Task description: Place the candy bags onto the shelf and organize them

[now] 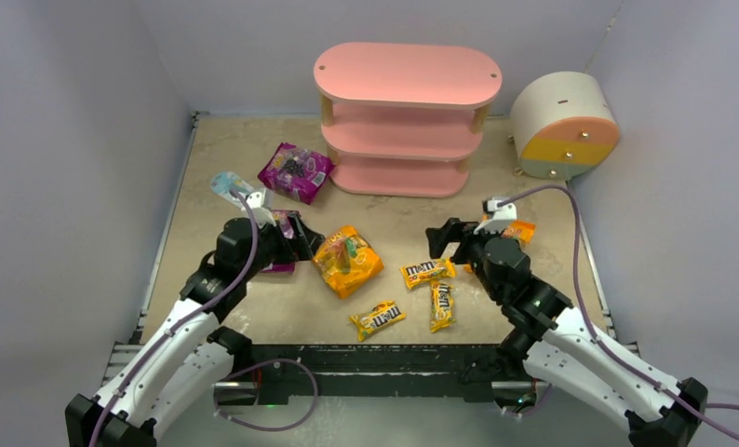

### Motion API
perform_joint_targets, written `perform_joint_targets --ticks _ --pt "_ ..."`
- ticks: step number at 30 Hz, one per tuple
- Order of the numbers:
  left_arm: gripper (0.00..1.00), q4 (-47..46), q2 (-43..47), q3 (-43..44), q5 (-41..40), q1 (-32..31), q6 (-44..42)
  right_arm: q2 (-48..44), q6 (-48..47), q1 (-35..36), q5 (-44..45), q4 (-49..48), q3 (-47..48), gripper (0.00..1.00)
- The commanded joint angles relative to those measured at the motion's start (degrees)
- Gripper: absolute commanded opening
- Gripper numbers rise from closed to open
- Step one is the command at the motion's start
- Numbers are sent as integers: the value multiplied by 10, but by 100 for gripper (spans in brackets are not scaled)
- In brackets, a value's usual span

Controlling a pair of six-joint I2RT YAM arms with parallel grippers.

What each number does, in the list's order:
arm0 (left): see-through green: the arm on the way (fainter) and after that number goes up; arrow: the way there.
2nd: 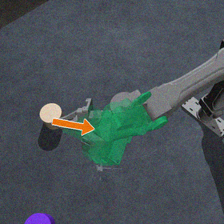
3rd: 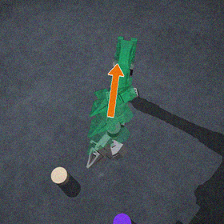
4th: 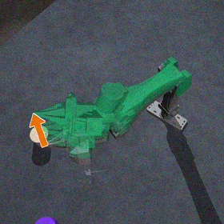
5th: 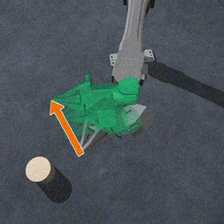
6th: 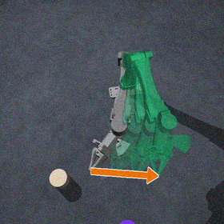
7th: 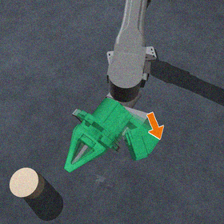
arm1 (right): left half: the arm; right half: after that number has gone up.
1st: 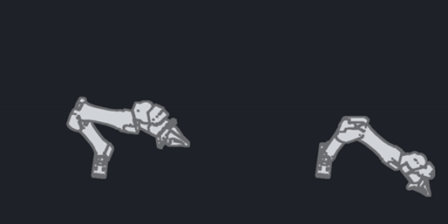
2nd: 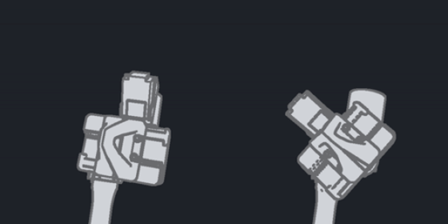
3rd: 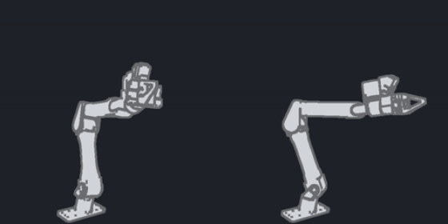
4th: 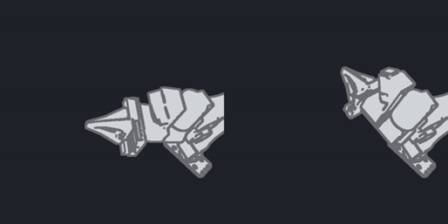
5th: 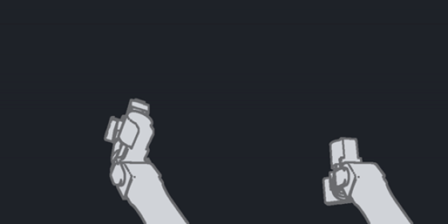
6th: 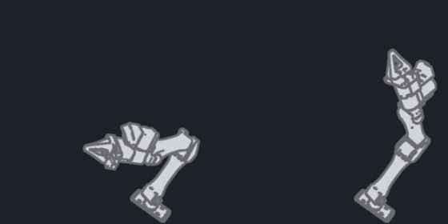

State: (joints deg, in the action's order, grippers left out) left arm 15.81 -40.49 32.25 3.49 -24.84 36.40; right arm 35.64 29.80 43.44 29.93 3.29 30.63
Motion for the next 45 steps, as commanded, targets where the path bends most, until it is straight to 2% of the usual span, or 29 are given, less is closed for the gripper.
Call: perform_joint_targets --ticks 1,5,7,14,22,29,32,35,37,40,43,45 --pt "100 -20 -3 -12 19 -2 -1 26 -97 1 -197 -63 5 98" --pt "100 -28 -14 -24 22 -2 3 91 -129 1 -345 -97 8 98" --pt "100 -37 -20 -27 32 -2 7 130 -127 1 -386 -104 18 98" --pt "100 -44 -47 -27 38 -2 0 276 -76 1 -412 -186 49 98" --pt "99 -25 -21 -36 29 -2 4 417 -82 2 -454 -234 96 95" --pt "99 -20 -17 -45 34 -2 14 539 -98 11 -410 -277 112 90" --pt "99 -13 -19 -37 26 -2 6 573 -110 28 -424 -300 114 89" --pt "99 -16 -22 -37 19 -2 7 601 -106 42 -412 -328 108 84" --pt "99 -20 -23 -39 24 -2 8 613 -102 45 -398 -330 107 76" --pt "99 -13 -23 -36 28 -2 9 604 -90 49 -364 -334 97 48" --pt "99 -4 -19 -32 12 -2 5 565 -84 48 -345 -346 83 25" --pt "99 -5 -17 -32 9 -2 5 542 -82 49 -339 -359 71 16"
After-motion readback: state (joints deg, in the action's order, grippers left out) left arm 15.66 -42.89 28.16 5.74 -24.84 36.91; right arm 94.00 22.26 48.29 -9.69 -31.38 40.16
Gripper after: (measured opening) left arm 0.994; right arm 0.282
